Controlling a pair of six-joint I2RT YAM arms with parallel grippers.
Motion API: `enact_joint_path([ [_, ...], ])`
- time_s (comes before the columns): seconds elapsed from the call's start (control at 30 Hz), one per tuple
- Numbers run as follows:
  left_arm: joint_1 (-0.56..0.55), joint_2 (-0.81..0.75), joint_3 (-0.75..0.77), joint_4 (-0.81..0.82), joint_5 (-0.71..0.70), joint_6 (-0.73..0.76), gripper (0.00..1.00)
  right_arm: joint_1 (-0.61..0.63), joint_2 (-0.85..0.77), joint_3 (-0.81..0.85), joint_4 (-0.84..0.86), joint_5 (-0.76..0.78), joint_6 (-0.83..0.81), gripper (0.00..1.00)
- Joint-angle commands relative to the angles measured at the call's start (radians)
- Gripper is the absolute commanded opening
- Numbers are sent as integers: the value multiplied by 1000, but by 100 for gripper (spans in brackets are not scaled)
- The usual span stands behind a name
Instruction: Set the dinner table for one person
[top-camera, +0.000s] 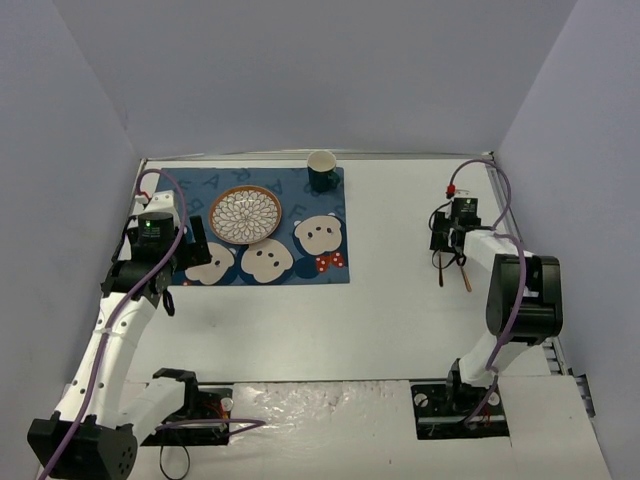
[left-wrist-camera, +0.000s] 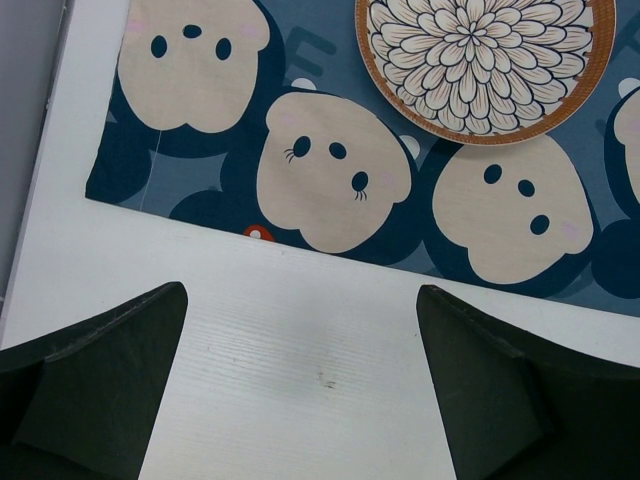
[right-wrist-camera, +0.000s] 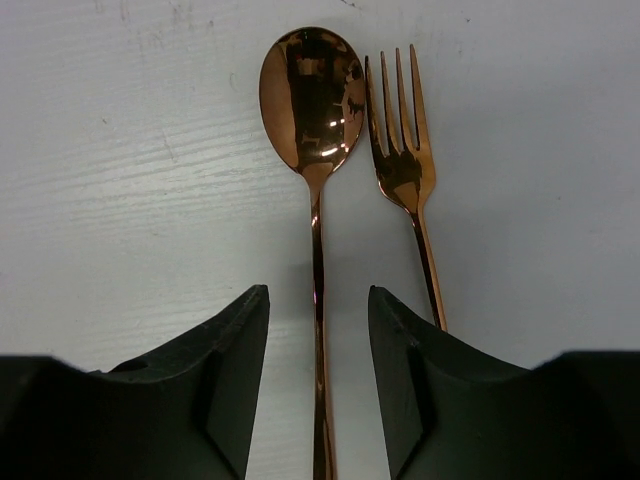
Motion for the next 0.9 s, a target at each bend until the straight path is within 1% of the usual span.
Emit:
enact_joint_path([
  [0.0,-6,-14,53,23,-11,-10,97,2,36,33,55,21,4,38],
  [0.2,-6,-6,53,22,-11,-10,97,3,75,47,63,32,-3,32],
  [0.27,-6,-5,52,22,-9,-10,97,2,87,47,65,33,-6,28],
  [0.33,-6,-3,52,22,-9,-10,97,2,96,46,67,33,-5,22],
  [0.43,-6,-2,52,22,-9,-10,97,5,100,45,65,34,-6,9],
  [0.47,-6,-2,52,22,-8,-10,97,9,91,43,66,58,-8,3],
  [0.5,-6,-3,52,22,-8,-10,97,12,85,45,66,63,-9,1],
  [0.63,-6,-3,52,24,-5,-10,97,65,20,66,45,93,6,0],
  [0.7,-6,-2,52,25,-3,-10,97,109,-16,92,28,108,51,0],
  [0.77,-6,0,52,25,-2,-12,97,185,-55,116,16,129,100,0],
  [0.87,-4,1,53,25,-1,-13,97,330,-67,182,-7,192,215,0],
])
